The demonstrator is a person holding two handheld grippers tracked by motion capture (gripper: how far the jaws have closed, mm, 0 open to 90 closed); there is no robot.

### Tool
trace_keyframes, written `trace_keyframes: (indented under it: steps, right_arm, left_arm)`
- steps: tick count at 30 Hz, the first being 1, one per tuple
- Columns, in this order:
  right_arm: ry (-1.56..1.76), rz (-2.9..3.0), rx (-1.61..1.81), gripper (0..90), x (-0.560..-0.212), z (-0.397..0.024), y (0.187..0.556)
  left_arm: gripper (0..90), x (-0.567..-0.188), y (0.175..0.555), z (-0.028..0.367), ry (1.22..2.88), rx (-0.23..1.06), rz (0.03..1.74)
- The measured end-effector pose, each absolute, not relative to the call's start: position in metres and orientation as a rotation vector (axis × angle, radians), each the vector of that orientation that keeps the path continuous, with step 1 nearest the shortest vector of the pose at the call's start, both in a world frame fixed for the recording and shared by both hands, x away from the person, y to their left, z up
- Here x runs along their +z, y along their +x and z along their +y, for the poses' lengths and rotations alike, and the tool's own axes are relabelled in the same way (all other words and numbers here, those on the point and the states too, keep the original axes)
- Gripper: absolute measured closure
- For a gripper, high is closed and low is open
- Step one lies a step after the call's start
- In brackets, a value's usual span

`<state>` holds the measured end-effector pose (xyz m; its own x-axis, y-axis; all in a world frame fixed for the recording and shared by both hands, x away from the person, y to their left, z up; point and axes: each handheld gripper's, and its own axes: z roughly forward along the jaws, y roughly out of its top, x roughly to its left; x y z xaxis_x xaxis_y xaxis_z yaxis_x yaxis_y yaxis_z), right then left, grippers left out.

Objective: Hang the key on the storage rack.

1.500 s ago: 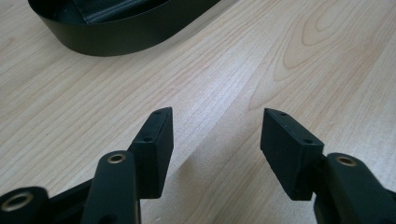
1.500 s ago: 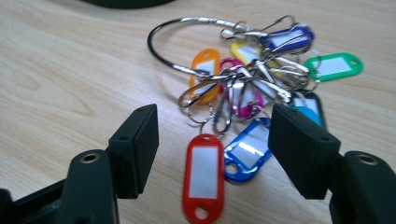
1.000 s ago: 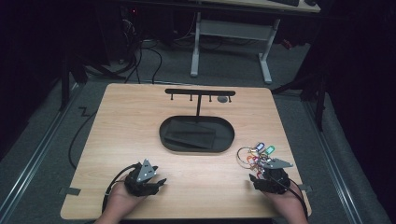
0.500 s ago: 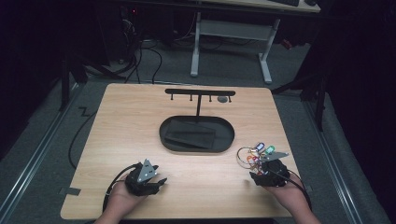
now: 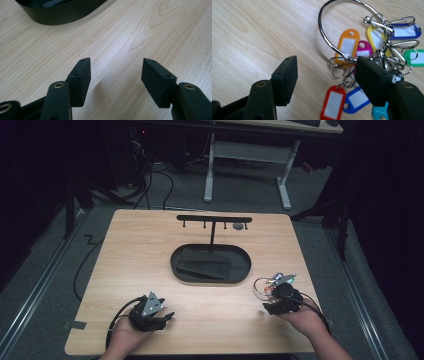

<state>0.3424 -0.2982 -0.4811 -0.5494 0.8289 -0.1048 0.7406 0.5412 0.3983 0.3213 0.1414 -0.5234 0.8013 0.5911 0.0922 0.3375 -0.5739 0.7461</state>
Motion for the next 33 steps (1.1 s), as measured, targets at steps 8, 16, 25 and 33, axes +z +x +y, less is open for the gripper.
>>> trace_keyframes:
  steps: [8,16,25,33]
  right_arm:
    - [1.203,2.607,0.318,35.3,-0.474,-0.288,0.357]
    - [1.110,2.683,0.223,33.9,-0.468,-0.273,0.376]
    - [1.050,2.745,0.113,46.1,-0.475,-0.262,0.385]
    - [1.045,2.705,0.033,68.8,-0.482,-0.257,0.399]
  left_arm:
    - [41.3,-0.523,0.320,0.143,2.229,0.433,0.678]
    - [43.6,-0.522,0.319,0.142,2.215,0.441,0.662]
    - [42.6,-0.524,0.320,0.139,2.237,0.428,0.649]
    - [42.4,-0.524,0.320,0.139,2.240,0.433,0.640]
